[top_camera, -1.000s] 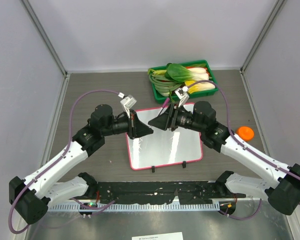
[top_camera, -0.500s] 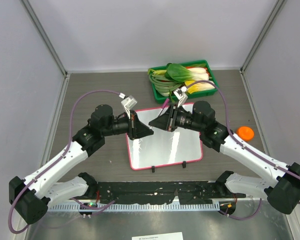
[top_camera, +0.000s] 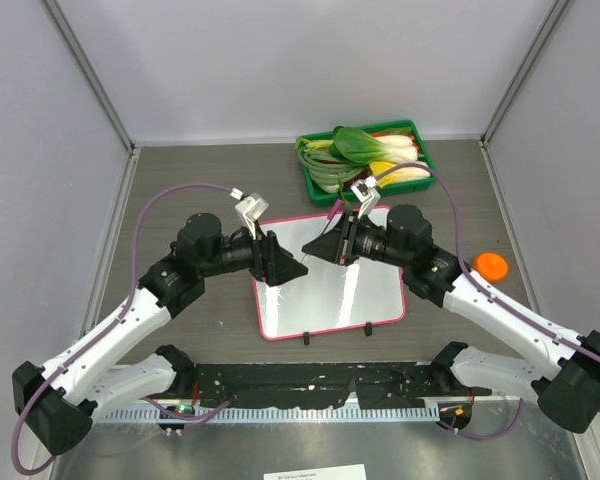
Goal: Write a sentence on the whiteboard
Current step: Pass from the left arm to the right, then hold the whiteboard at the corner of the board.
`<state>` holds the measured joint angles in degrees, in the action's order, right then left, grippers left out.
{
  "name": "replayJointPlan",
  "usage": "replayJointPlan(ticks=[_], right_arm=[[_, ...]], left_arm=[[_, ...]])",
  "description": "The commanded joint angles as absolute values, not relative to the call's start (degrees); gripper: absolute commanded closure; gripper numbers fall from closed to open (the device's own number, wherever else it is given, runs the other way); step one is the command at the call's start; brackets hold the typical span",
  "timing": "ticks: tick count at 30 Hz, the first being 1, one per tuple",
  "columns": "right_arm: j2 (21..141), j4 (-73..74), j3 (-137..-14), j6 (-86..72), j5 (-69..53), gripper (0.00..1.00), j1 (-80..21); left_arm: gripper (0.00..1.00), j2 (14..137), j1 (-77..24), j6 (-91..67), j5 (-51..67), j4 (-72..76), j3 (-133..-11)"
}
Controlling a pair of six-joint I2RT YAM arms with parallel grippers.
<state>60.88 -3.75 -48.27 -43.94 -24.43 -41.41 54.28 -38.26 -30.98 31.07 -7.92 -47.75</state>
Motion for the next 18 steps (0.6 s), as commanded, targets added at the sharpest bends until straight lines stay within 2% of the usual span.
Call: replayJointPlan(ticks=[1,3,9,13,18], right_arm=[[58.0,-2.6,-48.1,-41.6,-20.1,0.99,-41.7],[57.4,-1.6,-48.0,-41.1,-18.2,0.99,-41.6],[53.5,2.2,-47.1,-38.2,-10.3,0.99,-41.6],[50.3,4.7,-46.6,-35.7,-5.6,0.99,-41.7],[47.0,7.4,-46.5,-33.6,-0.9,0.99,-41.7]], left_arm=[[0.27,51.9,-38.4,-29.9,27.3,-9.4,-47.1],[0.26,51.2,-38.4,-28.9,25.3,-11.6,-47.5],[0.15,50.3,-37.4,-27.9,17.8,-18.8,-48.7],[0.14,51.5,-34.6,-27.4,13.5,-25.1,-50.2],[0.14,52.0,-27.3,-30.0,13.9,-30.3,-50.3]])
